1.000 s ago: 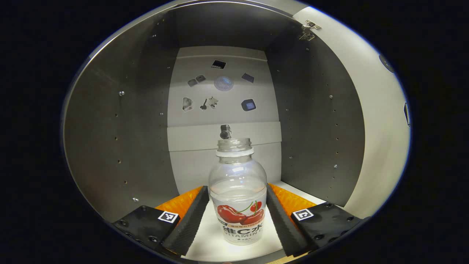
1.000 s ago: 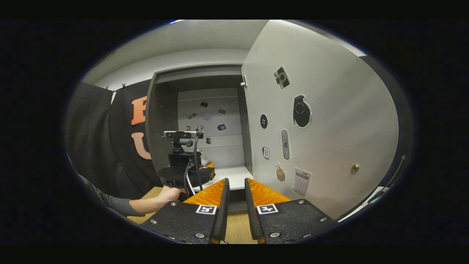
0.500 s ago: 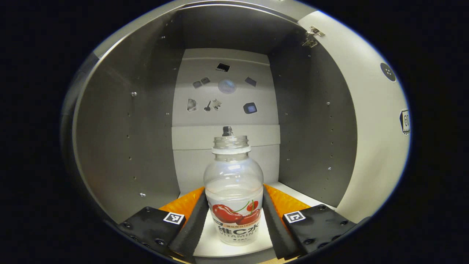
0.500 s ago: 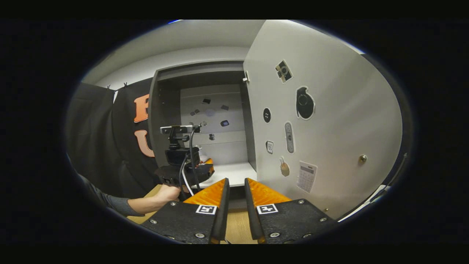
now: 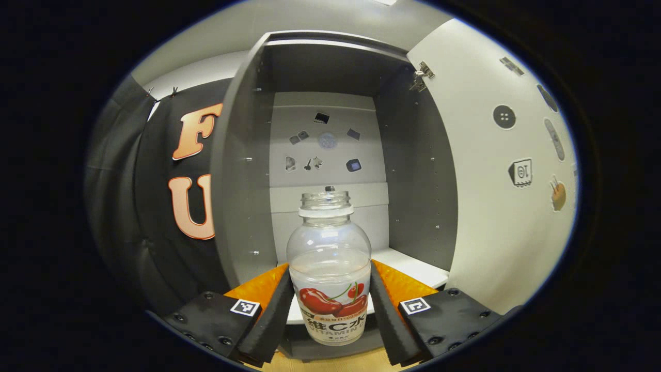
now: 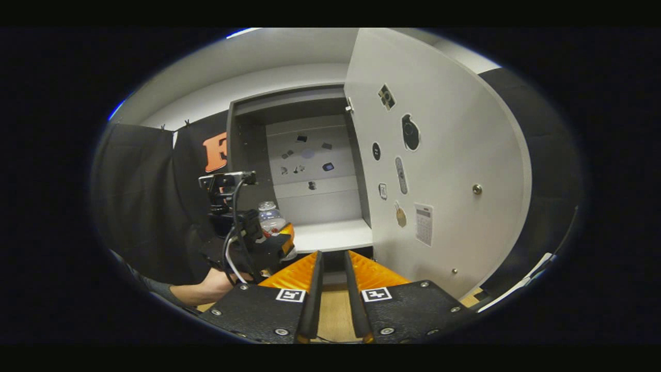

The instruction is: Open the cabinet door with the right hand, grasp the bottle in the cabinet with the left hand and place it on the coaster, then close the cabinet door with the right hand.

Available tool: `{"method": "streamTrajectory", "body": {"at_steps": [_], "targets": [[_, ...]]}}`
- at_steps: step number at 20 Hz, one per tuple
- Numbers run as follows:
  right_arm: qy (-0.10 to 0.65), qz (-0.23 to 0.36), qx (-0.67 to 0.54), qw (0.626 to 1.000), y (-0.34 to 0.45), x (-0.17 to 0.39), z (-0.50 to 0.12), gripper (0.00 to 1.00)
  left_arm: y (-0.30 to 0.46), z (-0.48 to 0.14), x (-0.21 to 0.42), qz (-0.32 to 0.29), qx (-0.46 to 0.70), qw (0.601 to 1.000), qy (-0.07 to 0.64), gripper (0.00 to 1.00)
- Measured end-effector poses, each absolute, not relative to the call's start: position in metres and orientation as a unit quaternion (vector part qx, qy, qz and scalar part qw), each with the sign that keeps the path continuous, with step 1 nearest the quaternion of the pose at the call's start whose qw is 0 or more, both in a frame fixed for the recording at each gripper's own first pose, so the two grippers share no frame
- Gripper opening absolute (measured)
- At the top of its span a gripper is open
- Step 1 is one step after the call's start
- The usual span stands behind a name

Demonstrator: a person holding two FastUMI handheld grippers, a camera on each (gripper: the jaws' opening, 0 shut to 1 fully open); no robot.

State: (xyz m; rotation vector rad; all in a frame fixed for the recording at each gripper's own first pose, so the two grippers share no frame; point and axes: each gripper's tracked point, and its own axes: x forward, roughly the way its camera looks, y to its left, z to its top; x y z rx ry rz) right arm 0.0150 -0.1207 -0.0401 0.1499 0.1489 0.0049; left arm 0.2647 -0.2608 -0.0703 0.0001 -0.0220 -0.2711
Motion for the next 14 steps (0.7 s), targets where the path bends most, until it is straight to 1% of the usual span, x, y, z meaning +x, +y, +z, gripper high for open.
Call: {"method": "streamTrajectory", "body": {"at_steps": [3,4,5,7,8,9,10,14], "targets": [[0.090,0.021,0.080,0.992,-0.115,0.002,-0.052,0.25,-0.240,-0.089,0.229,-0.126,0.002,0.992,-0.004,0.84],[0.095,0.028,0.081,0.992,-0.112,-0.003,-0.056,0.21,-0.232,-0.095,0.220,-0.121,0.008,0.993,-0.002,0.83],[0.100,0.034,0.082,0.991,-0.109,-0.007,-0.059,0.26,-0.225,-0.103,0.210,-0.116,0.011,0.993,0.002,0.82],[0.109,0.047,0.080,0.990,-0.103,-0.013,-0.067,0.26,-0.213,-0.119,0.191,-0.105,0.012,0.994,0.013,0.83],[0.112,0.054,0.080,0.989,-0.100,-0.016,-0.068,0.21,-0.207,-0.127,0.183,-0.099,0.011,0.995,0.017,0.85],[0.115,0.062,0.080,0.988,-0.097,-0.019,-0.071,0.21,-0.199,-0.136,0.176,-0.093,0.012,0.995,0.020,0.83],[0.117,0.067,0.080,0.988,-0.094,-0.022,-0.073,0.27,-0.194,-0.143,0.169,-0.087,0.012,0.996,0.021,0.84],[0.118,0.083,0.074,0.987,-0.086,-0.025,-0.076,0.28,-0.175,-0.176,0.144,-0.074,0.017,0.997,0.019,0.84]]}}
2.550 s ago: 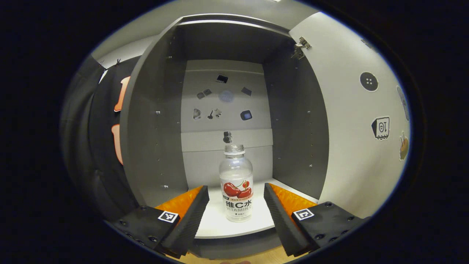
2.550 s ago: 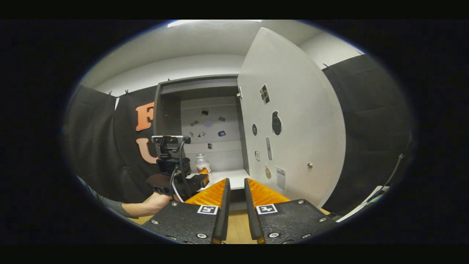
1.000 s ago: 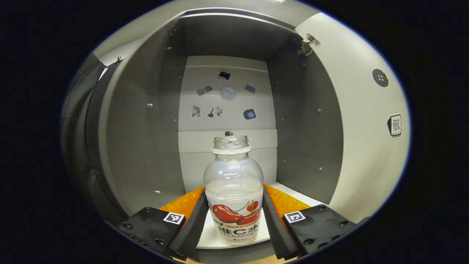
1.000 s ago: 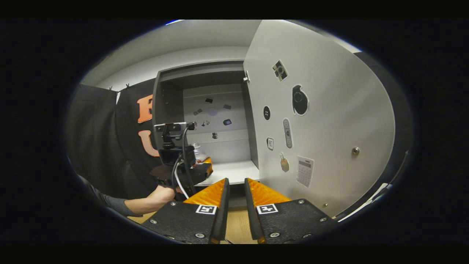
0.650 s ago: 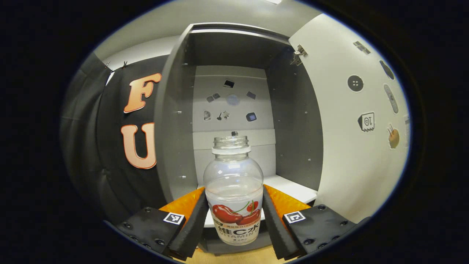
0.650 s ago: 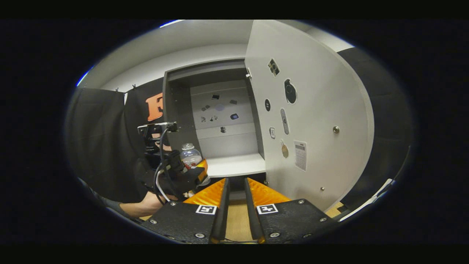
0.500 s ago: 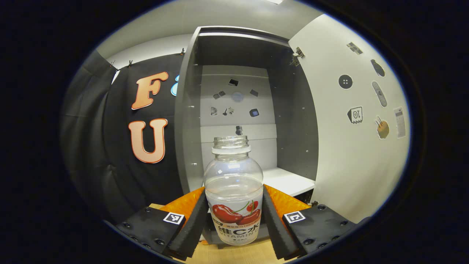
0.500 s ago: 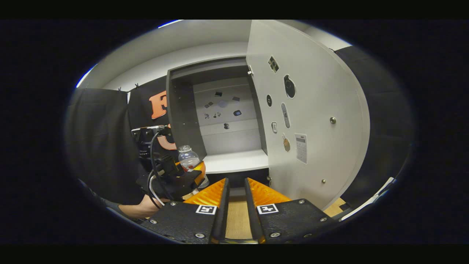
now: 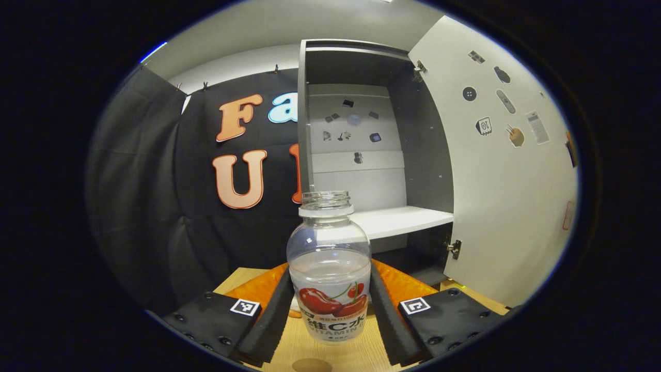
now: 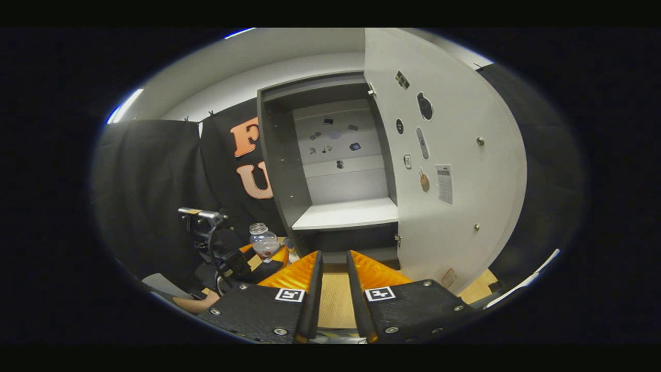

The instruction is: Open the cabinet door with the right hand, grasp the bottle in the cabinet with the left hand and place it on the coaster, then close the cabinet door with the right hand.

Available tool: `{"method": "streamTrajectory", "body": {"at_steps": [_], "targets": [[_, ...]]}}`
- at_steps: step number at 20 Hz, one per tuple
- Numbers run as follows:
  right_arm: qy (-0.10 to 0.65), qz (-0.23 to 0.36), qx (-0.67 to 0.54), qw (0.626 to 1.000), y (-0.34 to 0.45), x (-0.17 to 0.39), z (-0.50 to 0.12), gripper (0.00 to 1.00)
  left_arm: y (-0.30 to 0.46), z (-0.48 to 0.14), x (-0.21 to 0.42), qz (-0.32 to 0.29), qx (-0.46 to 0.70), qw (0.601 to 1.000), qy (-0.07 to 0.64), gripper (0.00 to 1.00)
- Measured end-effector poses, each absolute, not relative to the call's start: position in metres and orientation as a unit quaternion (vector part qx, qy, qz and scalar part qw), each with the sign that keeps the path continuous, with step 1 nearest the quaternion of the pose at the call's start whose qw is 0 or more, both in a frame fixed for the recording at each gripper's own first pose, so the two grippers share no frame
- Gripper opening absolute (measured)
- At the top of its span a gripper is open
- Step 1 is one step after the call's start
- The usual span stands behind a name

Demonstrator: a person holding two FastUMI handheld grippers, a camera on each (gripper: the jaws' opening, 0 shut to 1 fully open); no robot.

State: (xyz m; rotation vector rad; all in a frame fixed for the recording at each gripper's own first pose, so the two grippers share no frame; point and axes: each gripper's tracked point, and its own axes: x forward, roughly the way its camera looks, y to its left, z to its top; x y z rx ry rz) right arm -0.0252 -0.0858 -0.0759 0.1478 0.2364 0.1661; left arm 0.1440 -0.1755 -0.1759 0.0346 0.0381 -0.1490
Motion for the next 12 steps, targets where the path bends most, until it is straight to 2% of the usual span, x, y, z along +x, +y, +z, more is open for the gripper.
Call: {"method": "streamTrajectory", "body": {"at_steps": [1,2,12], "targets": [[0.119,0.085,0.072,0.987,-0.084,-0.027,-0.077,0.22,-0.171,-0.186,0.138,-0.072,0.019,0.997,0.020,0.84],[0.121,0.086,0.071,0.986,-0.082,-0.028,-0.079,0.29,-0.167,-0.195,0.134,-0.070,0.018,0.997,0.021,0.84],[0.172,0.066,0.066,0.981,-0.084,-0.027,-0.118,0.29,-0.140,-0.293,0.127,-0.061,0.022,0.997,0.038,0.84]]}}
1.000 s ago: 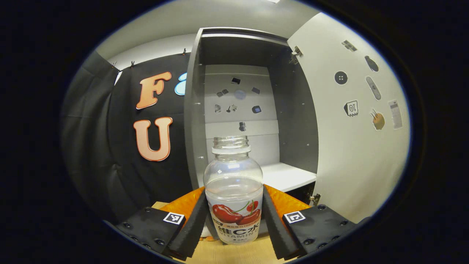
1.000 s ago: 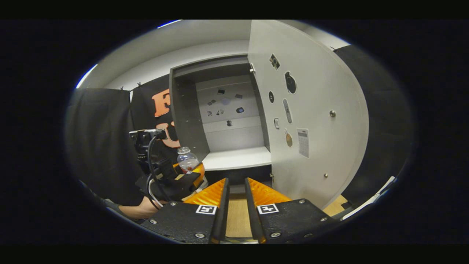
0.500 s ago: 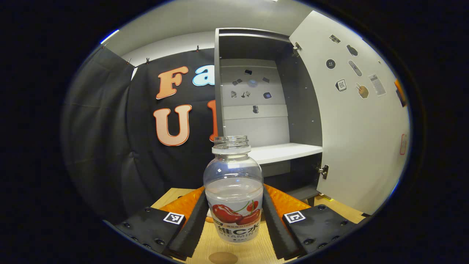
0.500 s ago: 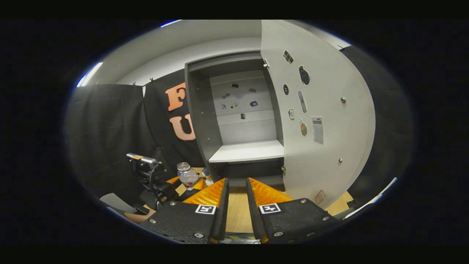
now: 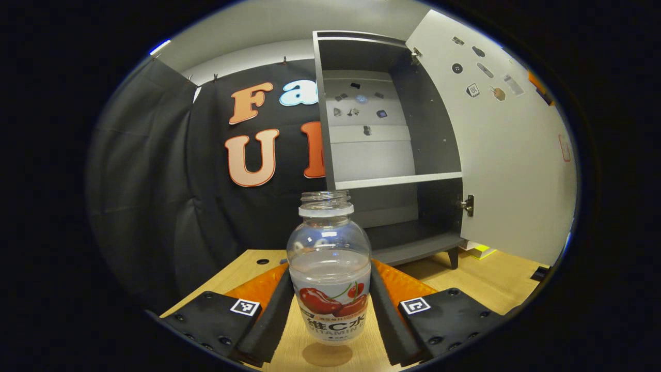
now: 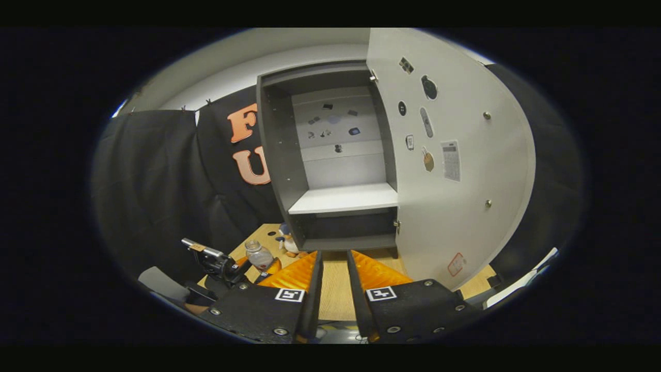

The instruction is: Open the cabinet door with the right hand, grasp the bottle in the cabinet with the left hand and place it on the coaster, then close the cabinet door with the right hand.

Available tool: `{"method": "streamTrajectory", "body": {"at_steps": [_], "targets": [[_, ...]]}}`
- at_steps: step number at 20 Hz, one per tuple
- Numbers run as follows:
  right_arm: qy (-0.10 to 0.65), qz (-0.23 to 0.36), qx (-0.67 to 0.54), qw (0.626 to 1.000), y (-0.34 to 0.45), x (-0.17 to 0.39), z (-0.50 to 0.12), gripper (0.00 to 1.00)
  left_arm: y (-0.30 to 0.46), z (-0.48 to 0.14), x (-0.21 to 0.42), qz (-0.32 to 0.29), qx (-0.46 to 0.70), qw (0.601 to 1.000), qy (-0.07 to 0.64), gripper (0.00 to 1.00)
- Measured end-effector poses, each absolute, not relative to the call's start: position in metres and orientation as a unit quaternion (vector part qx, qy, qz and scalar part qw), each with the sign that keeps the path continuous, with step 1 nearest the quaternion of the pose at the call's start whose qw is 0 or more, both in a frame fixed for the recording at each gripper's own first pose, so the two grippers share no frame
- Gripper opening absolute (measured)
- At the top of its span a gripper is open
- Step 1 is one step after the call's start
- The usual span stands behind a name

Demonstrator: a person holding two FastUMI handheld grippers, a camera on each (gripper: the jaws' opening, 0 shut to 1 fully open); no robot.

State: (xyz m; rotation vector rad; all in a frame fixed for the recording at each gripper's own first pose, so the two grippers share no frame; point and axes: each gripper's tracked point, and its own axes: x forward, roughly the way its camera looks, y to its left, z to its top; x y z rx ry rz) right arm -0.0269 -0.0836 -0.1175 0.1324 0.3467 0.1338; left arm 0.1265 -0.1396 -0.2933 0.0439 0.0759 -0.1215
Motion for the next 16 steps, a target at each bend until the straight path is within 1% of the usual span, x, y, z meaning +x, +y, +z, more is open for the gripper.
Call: {"method": "streamTrajectory", "body": {"at_steps": [1,3,9,16], "targets": [[0.179,0.065,0.066,0.979,-0.083,-0.028,-0.124,0.29,-0.138,-0.303,0.126,-0.061,0.018,0.997,0.040,0.83],[0.192,0.059,0.065,0.977,-0.084,-0.030,-0.136,0.30,-0.134,-0.323,0.128,-0.058,0.008,0.997,0.044,0.84],[0.235,0.059,0.072,0.968,-0.081,-0.026,-0.173,0.31,-0.130,-0.377,0.134,-0.048,0.010,0.995,0.081,0.84],[0.247,0.045,0.079,0.965,-0.091,-0.021,-0.180,0.31,-0.127,-0.409,0.135,-0.041,0.019,0.994,0.104,0.84]]}}
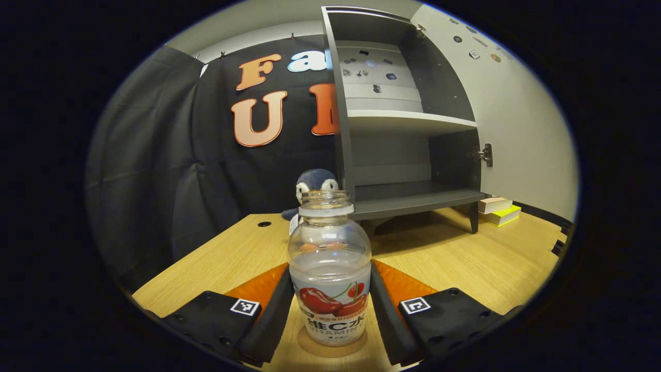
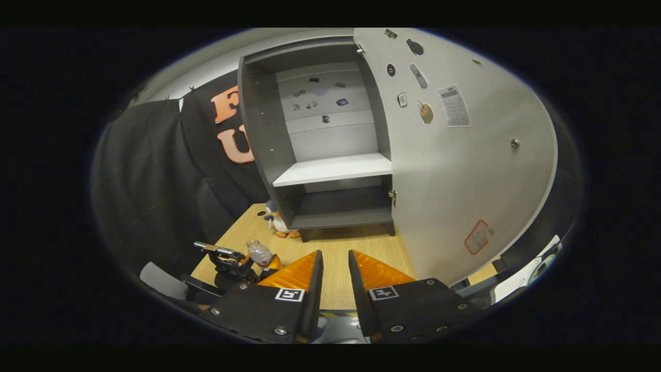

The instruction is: Open the cabinet door with the right hand, grasp the bottle in the cabinet with the left hand and place it on the coaster, then close the cabinet door with the right hand.

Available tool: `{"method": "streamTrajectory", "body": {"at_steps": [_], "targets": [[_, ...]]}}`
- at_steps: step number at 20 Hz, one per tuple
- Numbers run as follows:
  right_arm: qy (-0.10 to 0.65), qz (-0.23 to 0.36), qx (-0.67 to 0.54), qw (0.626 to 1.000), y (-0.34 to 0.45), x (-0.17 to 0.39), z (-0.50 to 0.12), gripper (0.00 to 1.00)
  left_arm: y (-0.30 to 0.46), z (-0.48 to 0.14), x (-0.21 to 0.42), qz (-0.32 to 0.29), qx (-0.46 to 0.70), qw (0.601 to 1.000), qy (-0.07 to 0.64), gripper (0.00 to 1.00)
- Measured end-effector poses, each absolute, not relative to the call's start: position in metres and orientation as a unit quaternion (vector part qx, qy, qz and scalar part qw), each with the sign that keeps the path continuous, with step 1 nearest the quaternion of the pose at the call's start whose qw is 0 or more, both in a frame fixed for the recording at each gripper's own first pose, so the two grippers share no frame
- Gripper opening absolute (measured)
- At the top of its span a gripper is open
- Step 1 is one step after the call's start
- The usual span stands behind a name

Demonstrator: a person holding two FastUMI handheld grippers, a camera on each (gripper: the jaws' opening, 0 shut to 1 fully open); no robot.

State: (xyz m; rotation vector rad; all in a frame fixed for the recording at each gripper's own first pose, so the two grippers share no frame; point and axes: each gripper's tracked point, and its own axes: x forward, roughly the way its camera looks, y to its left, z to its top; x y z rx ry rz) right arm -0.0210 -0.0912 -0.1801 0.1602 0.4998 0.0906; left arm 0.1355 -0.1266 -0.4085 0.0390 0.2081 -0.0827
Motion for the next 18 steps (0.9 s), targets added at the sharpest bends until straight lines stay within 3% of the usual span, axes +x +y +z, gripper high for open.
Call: {"method": "streamTrajectory", "body": {"at_steps": [6,9,12,18], "targets": [[0.248,0.043,0.078,0.965,-0.091,-0.023,-0.179,0.32,-0.125,-0.411,0.129,-0.039,0.027,0.994,0.100,0.84],[0.249,0.044,0.079,0.964,-0.090,-0.028,-0.180,0.32,-0.121,-0.413,0.124,-0.032,0.019,0.994,0.106,0.87],[0.250,0.047,0.081,0.964,-0.086,-0.032,-0.179,0.32,-0.120,-0.411,0.121,-0.032,0.018,0.994,0.105,0.96],[0.247,0.052,0.079,0.964,-0.081,-0.038,-0.175,0.32,-0.120,-0.385,0.120,-0.035,0.025,0.996,0.077,0.98]]}}
